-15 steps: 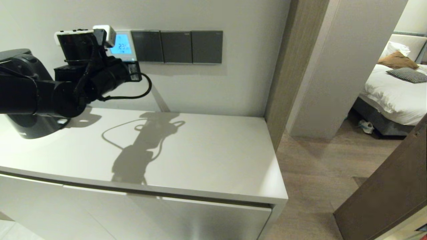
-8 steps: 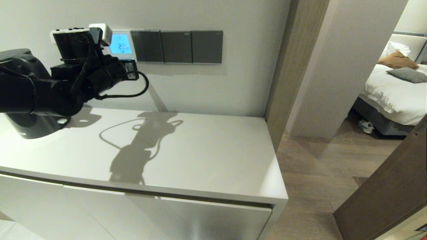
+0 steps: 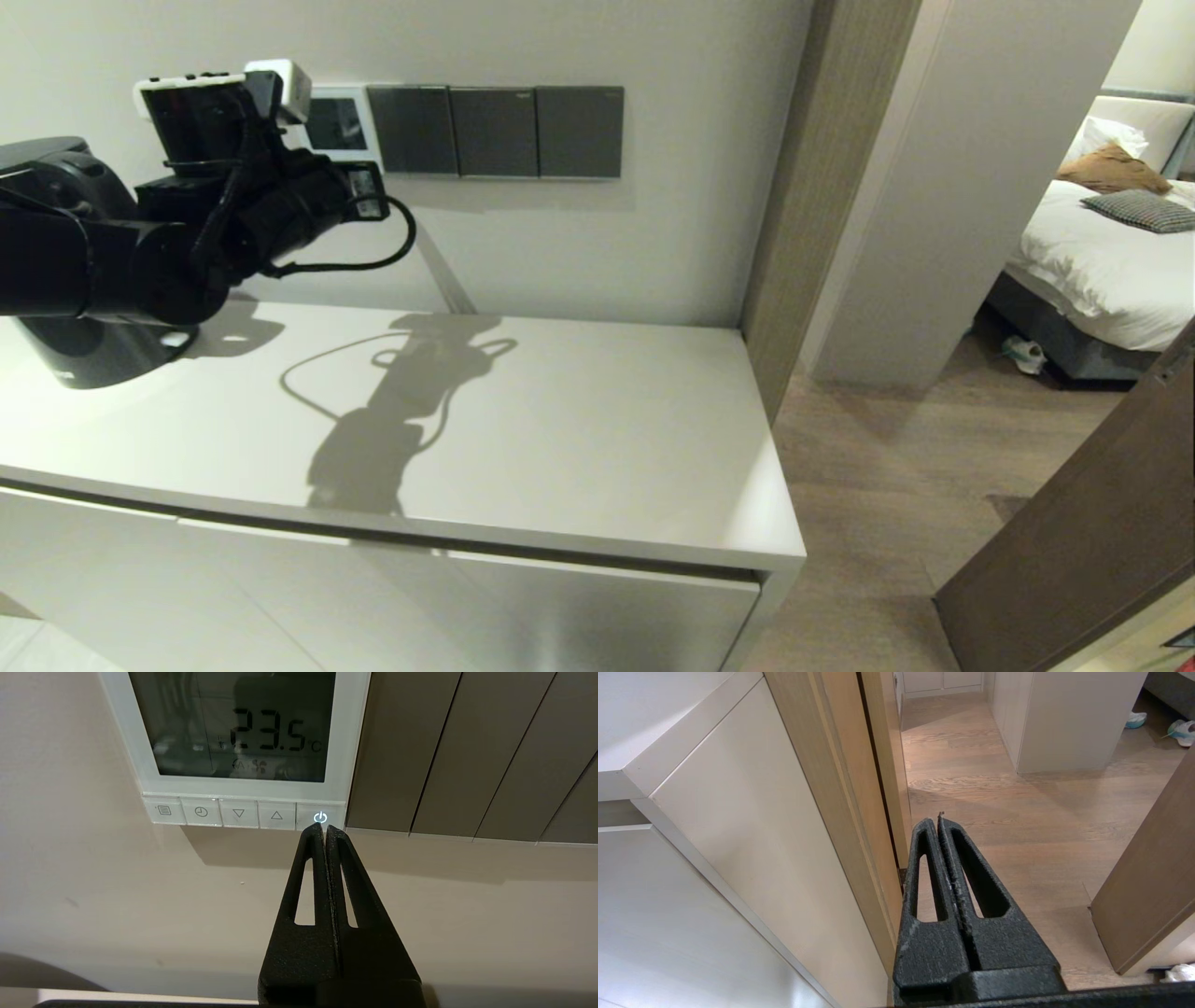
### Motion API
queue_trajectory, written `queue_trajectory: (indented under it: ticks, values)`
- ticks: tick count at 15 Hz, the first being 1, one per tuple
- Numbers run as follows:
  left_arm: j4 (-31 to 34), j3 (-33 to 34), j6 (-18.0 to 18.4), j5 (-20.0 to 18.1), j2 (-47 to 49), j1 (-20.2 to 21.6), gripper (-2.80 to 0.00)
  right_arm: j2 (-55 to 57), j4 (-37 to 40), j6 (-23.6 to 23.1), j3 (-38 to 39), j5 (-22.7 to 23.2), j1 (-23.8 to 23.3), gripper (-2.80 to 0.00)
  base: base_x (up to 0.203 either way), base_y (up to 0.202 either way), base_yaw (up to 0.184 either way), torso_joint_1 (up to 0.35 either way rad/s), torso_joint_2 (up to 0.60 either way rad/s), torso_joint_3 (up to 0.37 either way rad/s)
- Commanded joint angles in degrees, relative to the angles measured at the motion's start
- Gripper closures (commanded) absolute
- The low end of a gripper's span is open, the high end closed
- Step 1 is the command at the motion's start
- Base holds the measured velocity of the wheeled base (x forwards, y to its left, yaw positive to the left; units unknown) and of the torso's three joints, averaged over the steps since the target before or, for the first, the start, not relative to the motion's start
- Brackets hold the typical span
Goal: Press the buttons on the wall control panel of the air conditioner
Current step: Turn off the central air conditioner
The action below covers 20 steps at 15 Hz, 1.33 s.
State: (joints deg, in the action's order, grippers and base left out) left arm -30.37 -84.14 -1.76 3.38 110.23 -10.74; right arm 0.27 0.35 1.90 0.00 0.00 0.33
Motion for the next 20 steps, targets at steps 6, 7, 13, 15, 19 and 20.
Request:
queue_trajectory:
  ticks: [6,7,13,15,19,20]
  values:
    - [-1.71,-0.94,-0.18,-1.62,1.57,0.02,0.00,0.08,0.00,0.03,0.09,0.09,0.02,0.00,0.000,0.000,0.000,0.000,0.00,0.000]
    - [-1.69,-1.11,-0.18,-1.60,1.57,0.03,0.00,0.08,-0.09,0.03,0.09,0.05,0.02,0.00,0.000,0.000,0.000,0.000,0.00,0.000]
    - [-1.46,-2.04,-0.18,-1.05,2.17,1.48,0.00,0.08,0.00,0.03,0.09,0.00,0.02,0.00,0.000,0.000,0.000,0.000,0.00,0.000]
    - [-1.27,-2.32,-0.18,-1.09,2.18,1.92,0.00,0.08,0.00,0.03,0.09,0.00,0.02,0.00,0.000,0.000,0.000,0.000,0.00,0.000]
    - [-1.89,-0.45,-0.18,-1.01,0.61,1.73,0.00,0.08,0.00,0.03,0.09,0.00,0.02,0.00,0.000,0.000,0.000,0.000,0.00,0.000]
    - [-1.89,0.12,-0.18,-1.15,-0.10,1.62,0.00,0.08,0.00,0.03,0.09,0.01,0.02,0.00,0.000,0.000,0.000,0.000,0.00,0.000]
